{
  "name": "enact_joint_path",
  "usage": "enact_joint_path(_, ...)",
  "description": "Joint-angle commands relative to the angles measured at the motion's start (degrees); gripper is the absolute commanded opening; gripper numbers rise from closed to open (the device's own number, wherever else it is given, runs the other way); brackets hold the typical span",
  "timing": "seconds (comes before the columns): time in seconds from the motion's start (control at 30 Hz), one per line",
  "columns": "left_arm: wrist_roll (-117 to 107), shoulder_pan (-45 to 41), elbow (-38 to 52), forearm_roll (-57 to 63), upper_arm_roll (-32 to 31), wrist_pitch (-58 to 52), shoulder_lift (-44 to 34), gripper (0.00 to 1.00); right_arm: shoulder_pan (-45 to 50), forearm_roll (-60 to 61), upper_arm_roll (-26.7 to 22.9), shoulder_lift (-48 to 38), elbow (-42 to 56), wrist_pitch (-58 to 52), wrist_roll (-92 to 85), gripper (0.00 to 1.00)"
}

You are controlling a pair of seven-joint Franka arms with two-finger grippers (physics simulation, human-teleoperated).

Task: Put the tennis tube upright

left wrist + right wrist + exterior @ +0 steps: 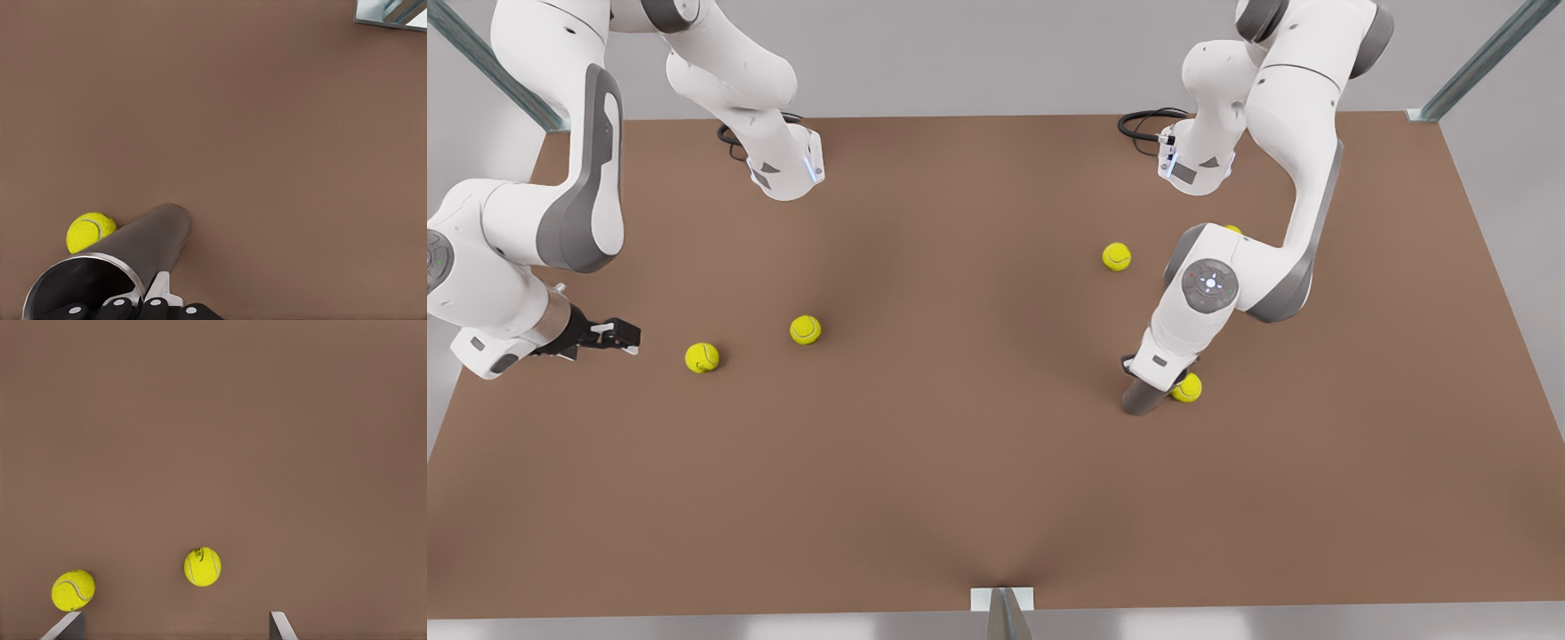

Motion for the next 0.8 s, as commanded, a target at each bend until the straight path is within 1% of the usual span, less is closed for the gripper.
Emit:
enact_joint_path(0.0,0.05,0.00,-0.08,-1.04,0.08,0.02,0.00,0.21,0.01,0.00,0.00,0.00,0.00,0.01,0.00,1.00)
enact_joint_path(0.2,0.13,0.00,0.01,-0.78,-0.01,-0.16,-0.09,0.21,0.09,0.00,0.00,0.08,0.00,0.27,0.00,1.00)
enact_joint_path(0.23,0.49,0.00,0.10,-0.60,-0.01,-0.16,-0.09,0.24,0.01,0.00,0.00,0.08,0.00,0.27,0.00,1.00)
enact_joint_path(0.27,0.40,-0.09,0.10,-0.60,0.08,-0.16,-0.09,0.86,0.01,0.00,0.00,0.17,0.00,0.36,0.00,1.00)
enact_joint_path(0.3,0.40,-0.09,0.10,-0.60,0.08,-0.16,-0.09,1.00,0.01,0.00,0.00,0.17,0.00,0.36,0.00,1.00)
enact_joint_path(0.4,0.40,-0.09,0.71,-0.60,0.08,-1.12,-0.18,1.00,0.01,0.00,0.00,0.17,0.00,0.36,0.00,1.00)
enact_joint_path(0.5,1.01,-0.18,5.37,-0.60,-1.24,-11.66,-1.06,1.00,0.01,0.00,0.00,0.17,0.00,0.36,0.00,1.00)
enact_joint_path(0.57,0.93,0.00,10.12,-0.60,-2.91,-20.28,-1.14,1.00,0.09,0.00,0.00,0.09,-0.09,0.27,0.00,1.00)
enact_joint_path(0.6,1.80,0.44,11.09,-0.60,-3.08,-24.14,-2.55,1.00,0.09,0.00,0.00,0.08,-0.09,0.27,0.00,1.00)
enact_joint_path(0.63,11.71,1.66,16.17,-0.43,-1.94,-33.54,-5.01,1.00,0.01,0.00,0.00,0.00,0.09,0.18,0.00,1.00)
enact_joint_path(0.67,19.72,5.35,22.68,0.97,-1.85,-41.45,-5.01,1.00,-0.08,0.00,0.00,0.00,0.09,0.10,0.00,1.00)
enact_joint_path(0.7,22.72,7.11,25.06,2.73,-1.94,-46.12,-5.36,1.00,-0.26,0.00,0.00,-0.09,0.09,-0.26,0.00,1.00)
enact_joint_path(0.73,33.06,6.52,24.45,1.77,2.08,-47.26,-8.43,1.00,-0.35,0.00,0.00,-0.09,0.09,-0.34,0.00,1.00)
enact_joint_path(0.77,37.48,1.58,15.51,-7.88,13.78,-43.51,-16.68,1.00,-0.35,0.00,0.00,-0.09,0.00,-0.34,-0.61,1.00)
